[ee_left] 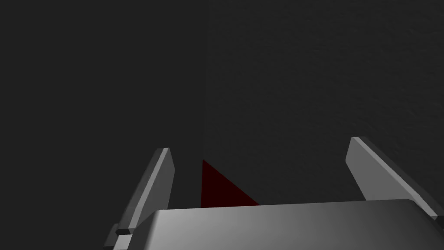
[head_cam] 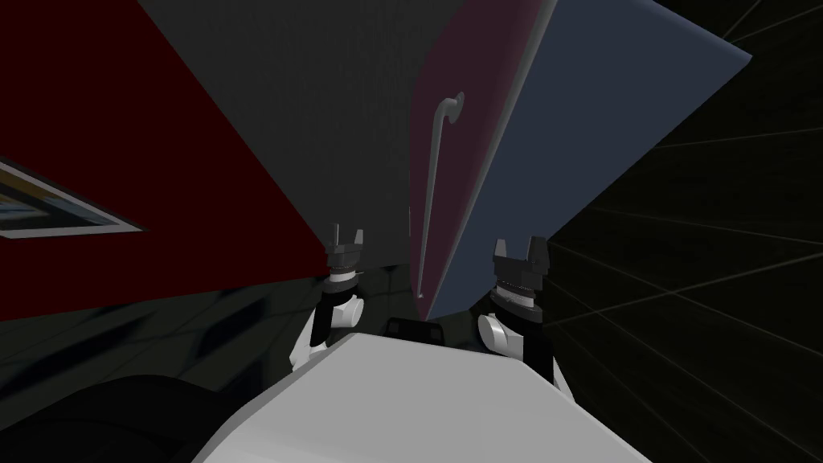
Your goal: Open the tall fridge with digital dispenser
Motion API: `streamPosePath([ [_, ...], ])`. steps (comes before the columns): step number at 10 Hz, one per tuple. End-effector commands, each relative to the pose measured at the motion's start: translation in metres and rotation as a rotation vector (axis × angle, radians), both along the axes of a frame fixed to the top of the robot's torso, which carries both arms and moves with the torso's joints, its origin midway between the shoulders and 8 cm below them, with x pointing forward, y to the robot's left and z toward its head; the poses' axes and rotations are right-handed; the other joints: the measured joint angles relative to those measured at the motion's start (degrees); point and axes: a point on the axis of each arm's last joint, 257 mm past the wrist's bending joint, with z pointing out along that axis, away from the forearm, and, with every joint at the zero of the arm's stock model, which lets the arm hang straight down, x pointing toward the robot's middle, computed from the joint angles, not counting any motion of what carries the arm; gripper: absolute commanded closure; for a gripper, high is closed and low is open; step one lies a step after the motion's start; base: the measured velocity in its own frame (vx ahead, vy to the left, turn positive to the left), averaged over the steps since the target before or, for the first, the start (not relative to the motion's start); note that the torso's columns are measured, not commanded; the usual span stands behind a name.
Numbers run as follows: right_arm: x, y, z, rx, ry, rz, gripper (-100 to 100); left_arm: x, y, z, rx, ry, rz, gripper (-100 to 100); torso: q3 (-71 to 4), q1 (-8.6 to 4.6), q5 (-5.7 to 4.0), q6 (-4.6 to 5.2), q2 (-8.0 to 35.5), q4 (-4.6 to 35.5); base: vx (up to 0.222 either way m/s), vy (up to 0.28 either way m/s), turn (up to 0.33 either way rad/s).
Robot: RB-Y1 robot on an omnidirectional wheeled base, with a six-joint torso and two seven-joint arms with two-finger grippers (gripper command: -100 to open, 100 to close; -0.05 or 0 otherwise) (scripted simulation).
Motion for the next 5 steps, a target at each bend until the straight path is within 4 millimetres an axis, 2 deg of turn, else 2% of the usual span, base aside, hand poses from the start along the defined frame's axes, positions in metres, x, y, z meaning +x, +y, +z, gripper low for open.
streamPosePath([
  [1, 0.0000, 0.0000, 0.0000, 0.000, 0.000, 0.000, 0, 0.0000, 0.0000, 0.0000, 0.000, 0.000, 0.000, 0, -4.7, 0.00, 0.00, 0.00, 2.3, 2.3, 0.000, 0.000, 0.000],
  [5, -0.0001, 0.0000, 0.0001, 0.000, 0.000, 0.000, 0, -0.0001, 0.0000, 0.0001, 0.000, 0.000, 0.000, 0, -36.9, 0.00, 0.00, 0.00, 18.5, 18.5, 0.000, 0.000, 0.000],
])
